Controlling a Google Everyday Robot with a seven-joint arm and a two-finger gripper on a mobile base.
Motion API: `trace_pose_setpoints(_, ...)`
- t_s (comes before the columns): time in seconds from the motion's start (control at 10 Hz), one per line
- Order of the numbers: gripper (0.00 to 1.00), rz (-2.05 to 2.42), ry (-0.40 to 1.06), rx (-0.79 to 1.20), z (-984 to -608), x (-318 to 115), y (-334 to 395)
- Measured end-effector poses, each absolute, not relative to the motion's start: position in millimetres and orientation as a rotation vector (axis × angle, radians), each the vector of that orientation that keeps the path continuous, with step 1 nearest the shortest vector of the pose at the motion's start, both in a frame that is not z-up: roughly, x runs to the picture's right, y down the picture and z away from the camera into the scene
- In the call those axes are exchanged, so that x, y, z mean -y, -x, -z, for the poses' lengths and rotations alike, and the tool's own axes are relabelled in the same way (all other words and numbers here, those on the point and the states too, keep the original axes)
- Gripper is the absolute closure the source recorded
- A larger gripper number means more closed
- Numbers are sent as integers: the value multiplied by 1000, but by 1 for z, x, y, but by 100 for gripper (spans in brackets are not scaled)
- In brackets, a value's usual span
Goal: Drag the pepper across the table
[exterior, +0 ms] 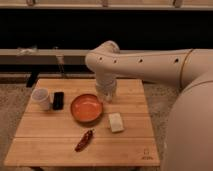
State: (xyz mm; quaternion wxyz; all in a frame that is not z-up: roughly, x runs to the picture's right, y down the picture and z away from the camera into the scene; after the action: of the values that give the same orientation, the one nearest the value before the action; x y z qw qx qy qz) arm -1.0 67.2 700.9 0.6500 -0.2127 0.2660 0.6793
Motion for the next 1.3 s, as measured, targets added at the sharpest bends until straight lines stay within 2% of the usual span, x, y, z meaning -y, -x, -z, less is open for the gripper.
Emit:
trace_pose_setpoints(0.5, 49, -1569, 598, -814, -732, -138, 16)
trace_pose_setpoints(0.7, 49, -1574, 700, -866, -739, -160, 20)
trace_pose_setpoints(1.3, 49, -1575, 712, -864, -741, -162, 21)
